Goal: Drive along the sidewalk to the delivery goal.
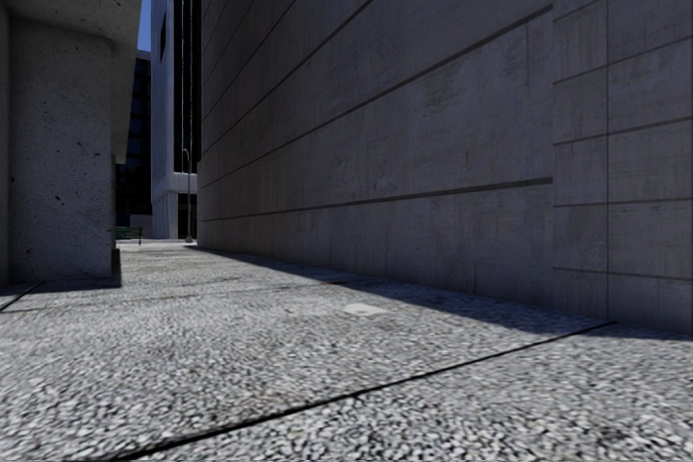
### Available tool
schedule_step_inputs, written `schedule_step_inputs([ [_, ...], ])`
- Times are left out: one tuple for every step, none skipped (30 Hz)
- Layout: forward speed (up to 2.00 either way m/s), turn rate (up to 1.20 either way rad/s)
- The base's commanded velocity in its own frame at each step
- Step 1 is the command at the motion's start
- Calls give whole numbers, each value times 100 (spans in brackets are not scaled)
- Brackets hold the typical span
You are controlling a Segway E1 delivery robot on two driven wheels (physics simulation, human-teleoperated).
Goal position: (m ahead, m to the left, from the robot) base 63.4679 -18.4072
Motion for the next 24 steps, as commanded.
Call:
schedule_step_inputs([
  [50,-18],
  [50,-29],
  [50,-29],
  [49,-36],
  [49,-37],
  [49,-38],
  [49,-38],
  [49,-38],
  [49,-39],
  [50,-47],
  [50,-47],
  [51,-53],
  [51,-61],
  [51,-66],
  [51,-67],
  [51,-67],
  [51,-67],
  [51,-67],
  [57,-67],
  [61,-67],
  [61,-67],
  [63,-67],
  [64,-67],
  [65,-67],
])
